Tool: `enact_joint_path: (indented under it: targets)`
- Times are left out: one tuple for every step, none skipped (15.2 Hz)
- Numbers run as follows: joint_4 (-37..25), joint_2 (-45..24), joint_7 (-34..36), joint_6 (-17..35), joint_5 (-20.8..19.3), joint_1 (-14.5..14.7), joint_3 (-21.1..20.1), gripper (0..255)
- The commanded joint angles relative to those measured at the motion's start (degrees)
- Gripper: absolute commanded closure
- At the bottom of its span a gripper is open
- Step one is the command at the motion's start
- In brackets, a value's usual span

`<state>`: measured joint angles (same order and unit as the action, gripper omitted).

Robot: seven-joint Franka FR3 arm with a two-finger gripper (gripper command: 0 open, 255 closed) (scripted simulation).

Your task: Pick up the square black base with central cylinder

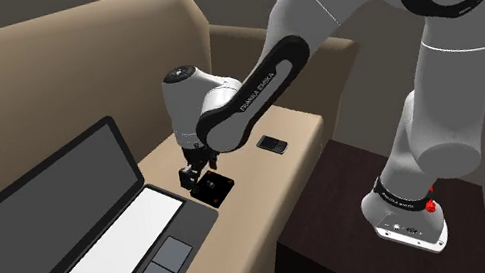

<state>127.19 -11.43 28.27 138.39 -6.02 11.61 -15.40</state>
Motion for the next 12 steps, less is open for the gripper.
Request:
enact_joint_path:
  targets:
    - [-0.1, -1.6, 0.5, 1.4, -0.7, 0.2, 0.2, 0]
    - [0.0, -2.2, 0.7, 2.1, -1.0, 0.2, 0.3, 0]
    - [0.1, -2.8, 0.9, 2.8, -1.3, 0.3, 0.4, 0]
    - [0.2, -3.4, 1.1, 3.4, -1.6, 0.4, 0.6, 0]
    - [0.2, -3.7, 1.3, 3.8, -1.8, 0.5, 0.6, 0]
    - [0.2, -3.7, 1.3, 3.8, -1.8, 0.5, 0.6, 0]
    - [0.2, -3.7, 1.3, 3.8, -1.8, 0.5, 0.6, 0]
    - [0.2, -3.7, 1.3, 3.8, -1.8, 0.5, 0.6, 255]
    - [0.2, -3.7, 1.3, 3.8, -1.8, 0.5, 0.6, 255]
    - [0.2, -3.7, 1.3, 3.8, -1.8, 0.5, 0.6, 255]
    - [0.2, -3.8, 1.3, 3.9, -1.8, 0.5, 0.7, 255]
    - [0.4, -3.7, 1.2, 4.0, -1.8, 0.4, 0.6, 255]
